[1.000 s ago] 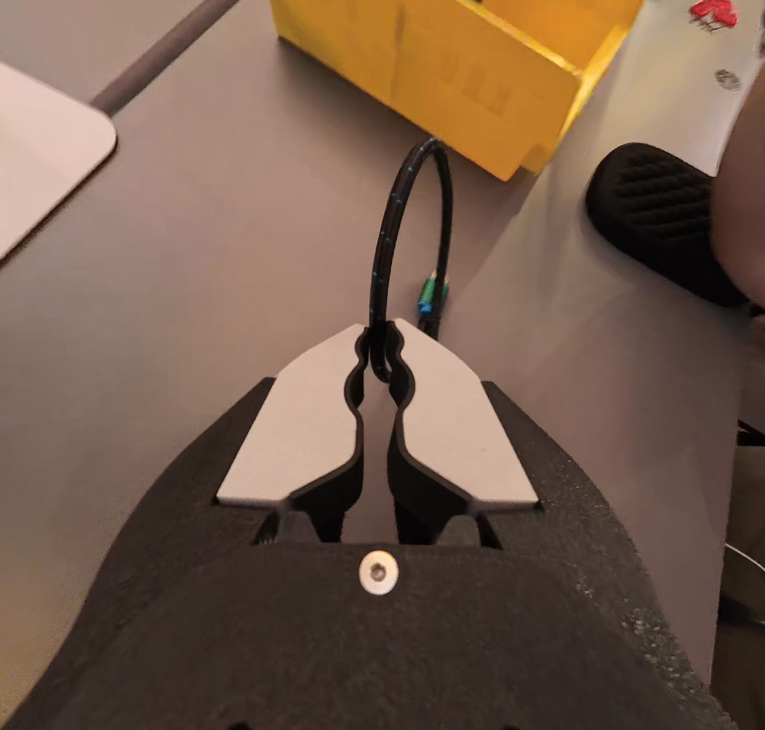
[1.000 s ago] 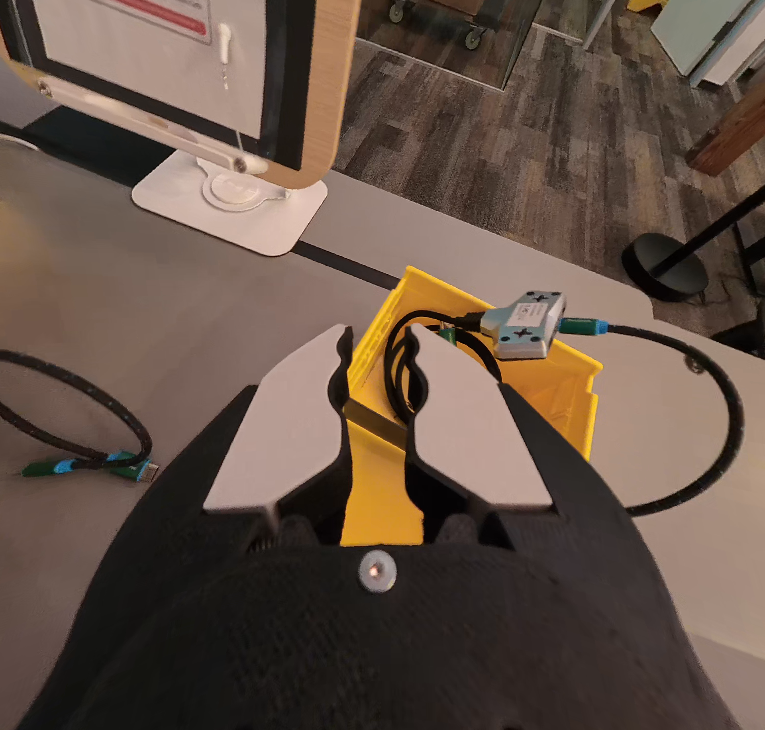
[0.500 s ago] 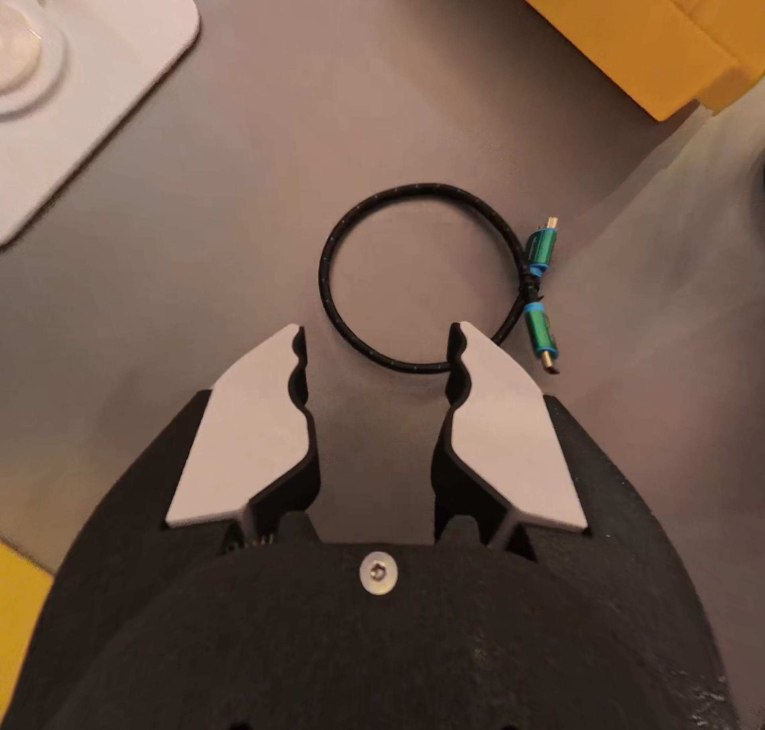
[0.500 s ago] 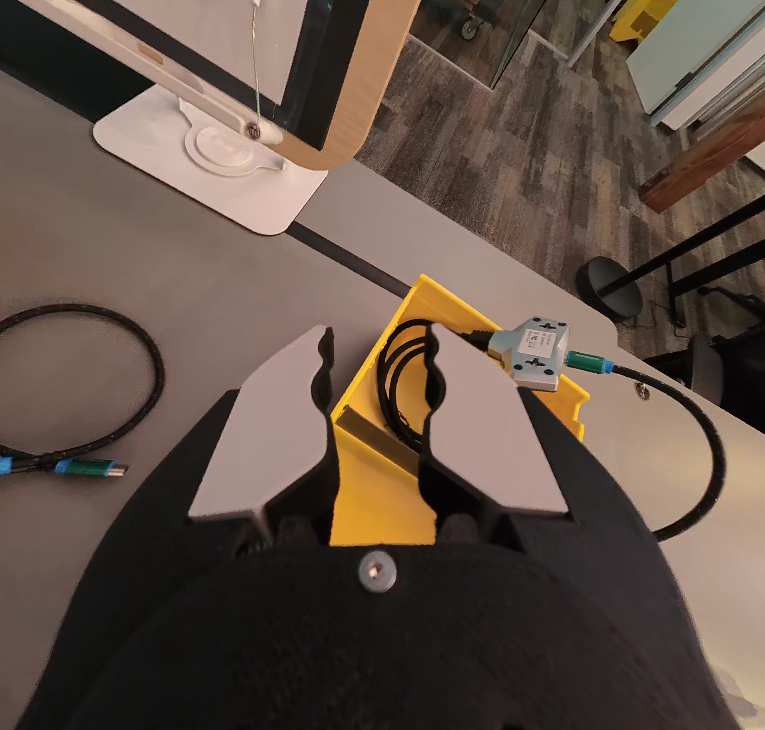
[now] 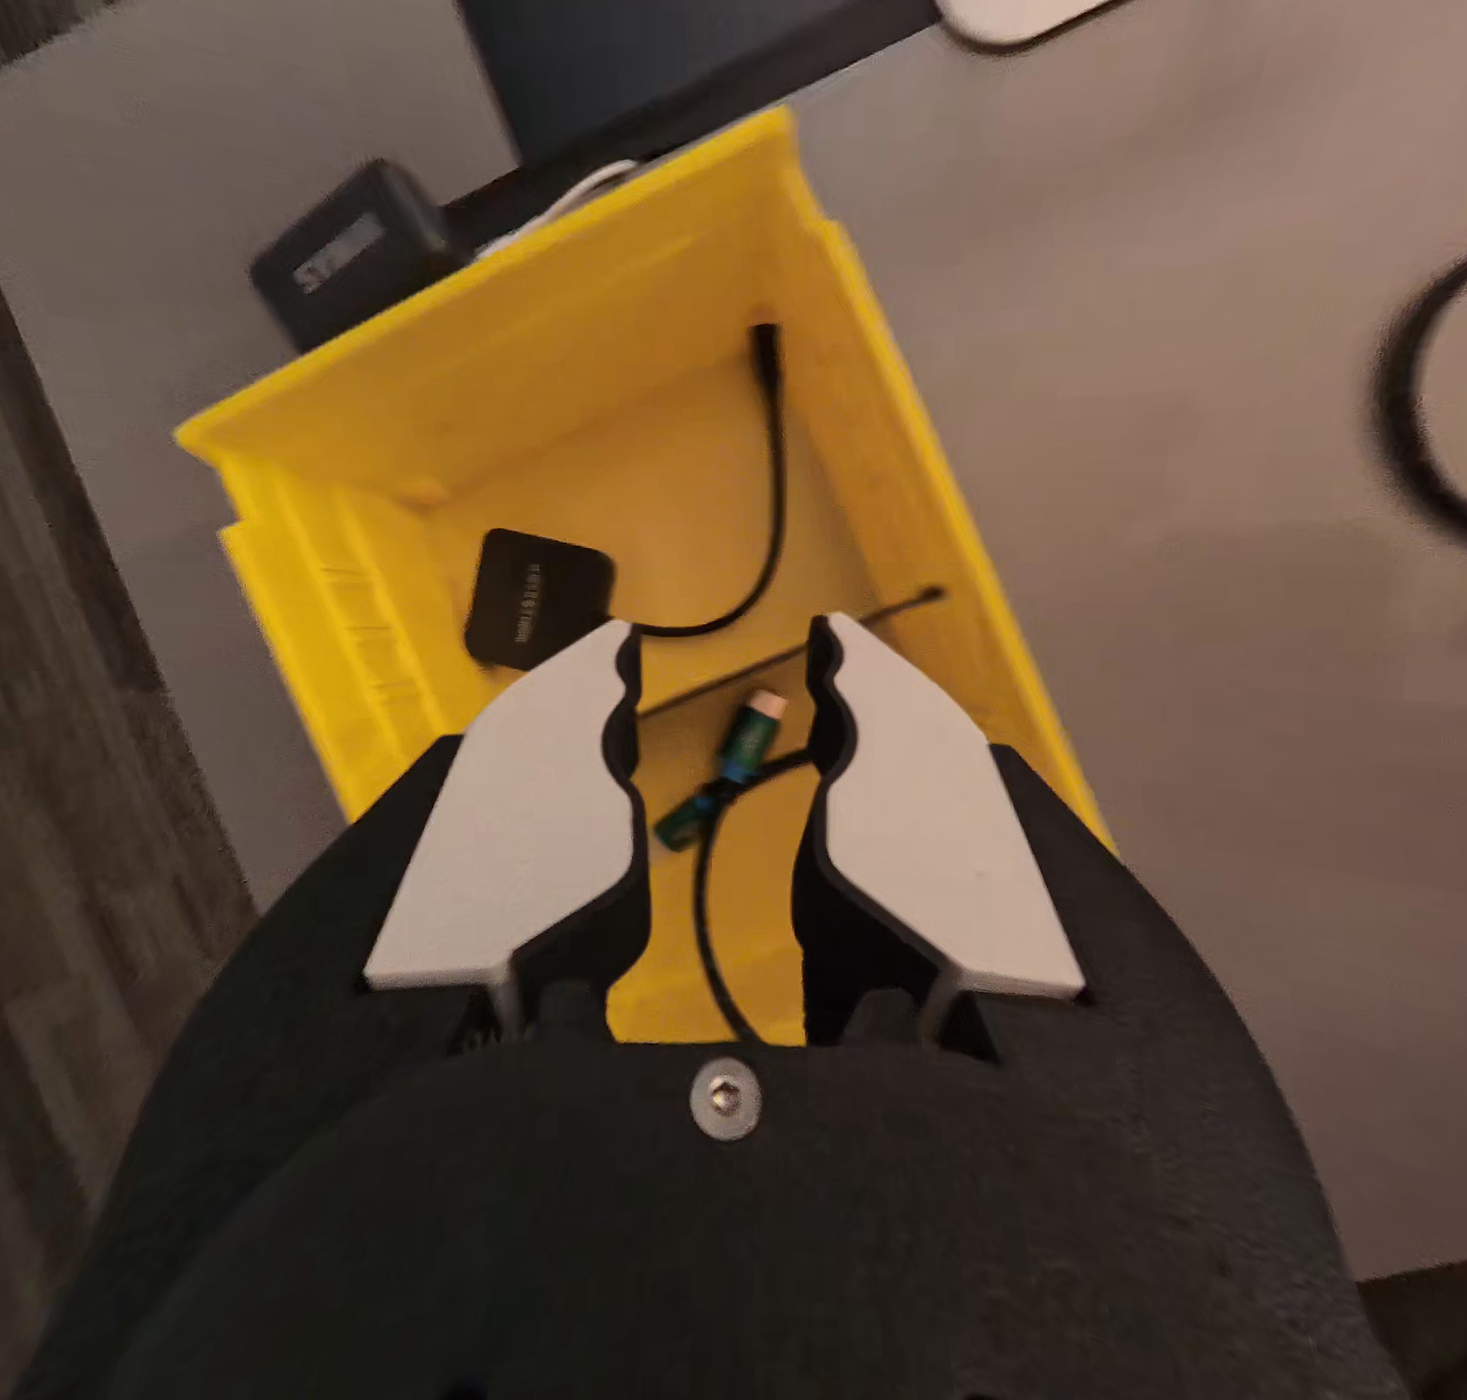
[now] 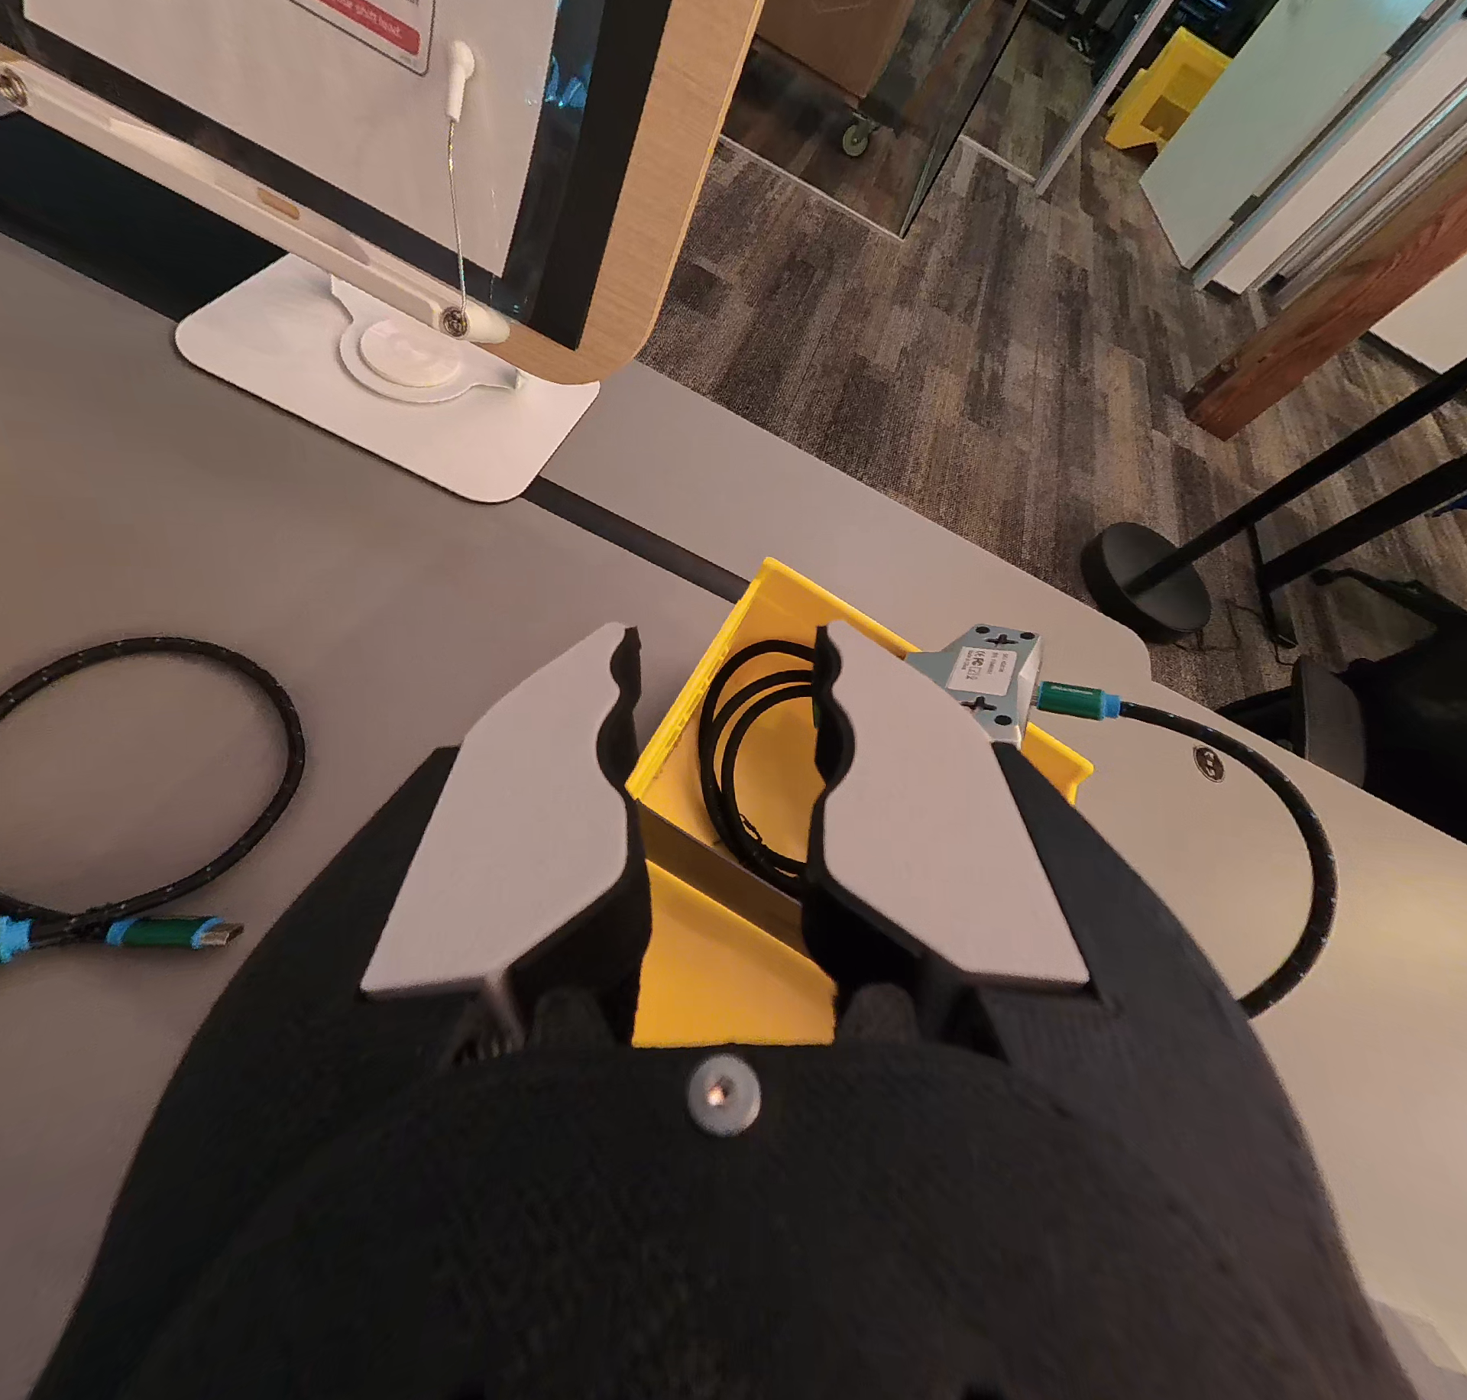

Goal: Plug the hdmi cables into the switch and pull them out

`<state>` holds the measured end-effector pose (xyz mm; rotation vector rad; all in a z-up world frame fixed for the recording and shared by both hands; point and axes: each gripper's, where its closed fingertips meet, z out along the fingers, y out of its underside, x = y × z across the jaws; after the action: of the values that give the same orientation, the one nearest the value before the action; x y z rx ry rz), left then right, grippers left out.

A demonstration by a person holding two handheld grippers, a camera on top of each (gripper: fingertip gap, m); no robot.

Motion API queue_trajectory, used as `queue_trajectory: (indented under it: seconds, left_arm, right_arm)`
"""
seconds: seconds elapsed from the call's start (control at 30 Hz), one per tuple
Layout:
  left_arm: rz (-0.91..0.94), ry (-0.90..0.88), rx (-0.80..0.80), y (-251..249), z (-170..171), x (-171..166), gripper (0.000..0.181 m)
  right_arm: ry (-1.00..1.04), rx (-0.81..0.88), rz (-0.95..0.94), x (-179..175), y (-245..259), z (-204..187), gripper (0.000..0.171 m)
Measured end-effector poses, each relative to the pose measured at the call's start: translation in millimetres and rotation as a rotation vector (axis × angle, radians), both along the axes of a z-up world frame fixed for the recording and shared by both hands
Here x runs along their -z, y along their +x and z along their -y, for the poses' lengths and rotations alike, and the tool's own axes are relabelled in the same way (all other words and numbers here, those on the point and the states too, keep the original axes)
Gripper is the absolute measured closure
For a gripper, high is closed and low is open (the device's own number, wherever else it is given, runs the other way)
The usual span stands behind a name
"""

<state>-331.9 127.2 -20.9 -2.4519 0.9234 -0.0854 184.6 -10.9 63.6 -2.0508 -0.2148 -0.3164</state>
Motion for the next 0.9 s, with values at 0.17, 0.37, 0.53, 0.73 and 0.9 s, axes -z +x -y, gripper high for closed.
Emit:
queue_trajectory:
  seconds: [0.17, 0.37, 0.53, 0.73, 0.9]
  left_arm:
    - [-0.307, -0.031, 0.3, -29, -45, 38, 0.143]
    - [-0.378, -0.199, 0.404, -49, -55, 79, 0.112]
    - [-0.437, -0.224, 0.535, -57, -63, 100, 0.105]
    - [-0.705, -0.117, 0.751, -70, -78, 100, 0.106]
    - [-0.899, -0.154, 0.975, -76, -72, 111, 0.106]
  right_arm:
    - [-0.037, -0.009, 0.036, 10, 4, -3, 0.128]
    - [-0.081, 0.024, 0.063, 21, 16, -5, 0.128]
    - [-0.092, 0.022, 0.072, 25, 20, -6, 0.128]
    - [-0.13, 0.008, 0.121, 36, 22, -9, 0.128]
    - [-0.201, -0.024, 0.147, 55, 19, -14, 0.128]
